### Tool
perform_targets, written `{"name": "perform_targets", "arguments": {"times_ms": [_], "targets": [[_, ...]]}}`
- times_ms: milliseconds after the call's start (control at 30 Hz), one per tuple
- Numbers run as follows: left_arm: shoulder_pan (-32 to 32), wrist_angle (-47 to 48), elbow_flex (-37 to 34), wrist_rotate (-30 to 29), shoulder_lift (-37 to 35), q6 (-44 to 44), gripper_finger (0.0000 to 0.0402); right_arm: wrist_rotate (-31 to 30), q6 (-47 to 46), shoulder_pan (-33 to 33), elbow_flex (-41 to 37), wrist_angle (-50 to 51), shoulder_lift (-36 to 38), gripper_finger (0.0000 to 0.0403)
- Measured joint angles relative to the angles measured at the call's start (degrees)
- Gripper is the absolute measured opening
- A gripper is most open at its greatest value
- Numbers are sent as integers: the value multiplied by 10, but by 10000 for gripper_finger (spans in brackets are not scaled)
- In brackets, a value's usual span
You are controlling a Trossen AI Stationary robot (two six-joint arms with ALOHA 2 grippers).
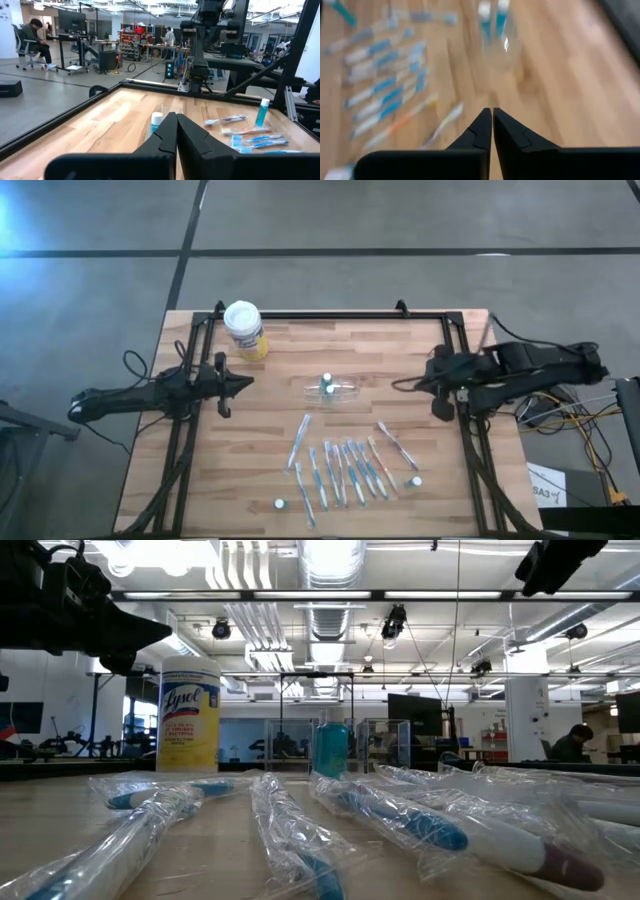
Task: Pick & Place toothbrushing station
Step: Put the blue mouthwash bottle into the middle section of the transparent organizer
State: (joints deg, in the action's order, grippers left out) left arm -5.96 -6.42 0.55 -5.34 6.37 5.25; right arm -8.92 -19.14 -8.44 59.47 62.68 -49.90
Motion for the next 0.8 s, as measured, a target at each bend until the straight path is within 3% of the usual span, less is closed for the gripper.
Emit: {"name": "perform_targets", "arguments": {"times_ms": [100,267,533,800], "targets": [[0,0,0,0,0,5,13,44,-9,-22,58,59,-56,48],[0,1,0,0,0,9,17,115,-72,-73,105,56,-125,115],[0,45,0,13,0,7,7,120,-220,-218,101,54,-194,220],[0,50,1,14,0,11,18,120,-347,-308,100,30,-270,265]]}}
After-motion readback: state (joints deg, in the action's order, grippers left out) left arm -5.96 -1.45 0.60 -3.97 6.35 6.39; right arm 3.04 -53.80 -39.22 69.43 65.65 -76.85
